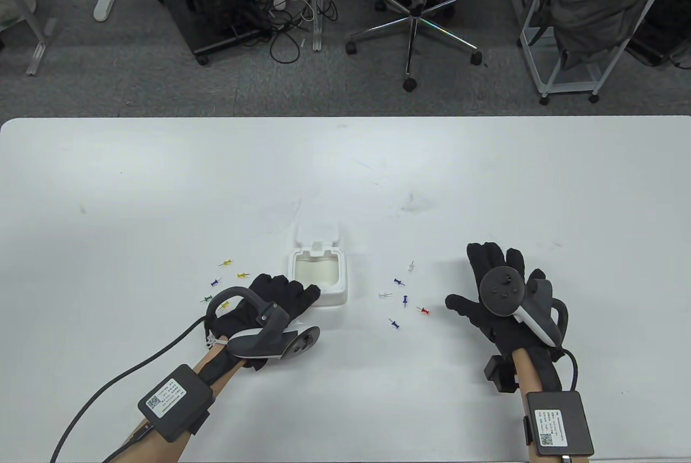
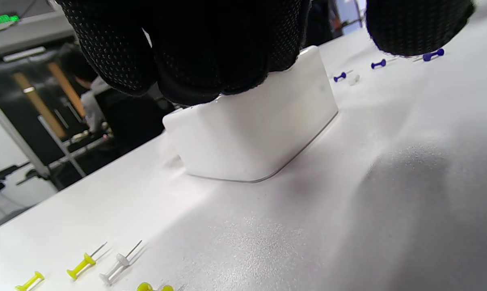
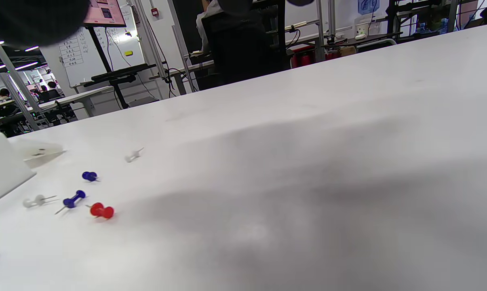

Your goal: Press to open box and store push pins

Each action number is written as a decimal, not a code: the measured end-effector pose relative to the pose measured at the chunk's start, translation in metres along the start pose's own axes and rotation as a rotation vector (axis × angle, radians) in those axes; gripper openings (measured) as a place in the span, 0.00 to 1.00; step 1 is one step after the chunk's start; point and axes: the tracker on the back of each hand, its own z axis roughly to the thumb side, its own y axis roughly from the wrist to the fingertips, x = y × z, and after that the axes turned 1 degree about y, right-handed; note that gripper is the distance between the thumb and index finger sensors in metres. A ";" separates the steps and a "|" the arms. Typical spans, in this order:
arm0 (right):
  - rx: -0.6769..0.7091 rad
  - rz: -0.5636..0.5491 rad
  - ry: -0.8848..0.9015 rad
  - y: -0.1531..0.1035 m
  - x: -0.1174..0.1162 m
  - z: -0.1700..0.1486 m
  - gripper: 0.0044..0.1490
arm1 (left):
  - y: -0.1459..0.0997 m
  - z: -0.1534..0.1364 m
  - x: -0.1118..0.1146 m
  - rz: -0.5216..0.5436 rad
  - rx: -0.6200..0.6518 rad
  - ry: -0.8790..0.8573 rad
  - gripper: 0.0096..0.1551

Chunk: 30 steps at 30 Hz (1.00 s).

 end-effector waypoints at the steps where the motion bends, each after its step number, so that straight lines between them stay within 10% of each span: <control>1: -0.001 0.000 0.001 0.000 0.000 0.000 0.61 | 0.001 -0.001 -0.001 -0.007 -0.005 -0.002 0.42; 30: 0.011 0.000 0.000 0.001 0.000 0.002 0.61 | -0.067 -0.054 0.042 -0.108 -0.141 -0.088 0.39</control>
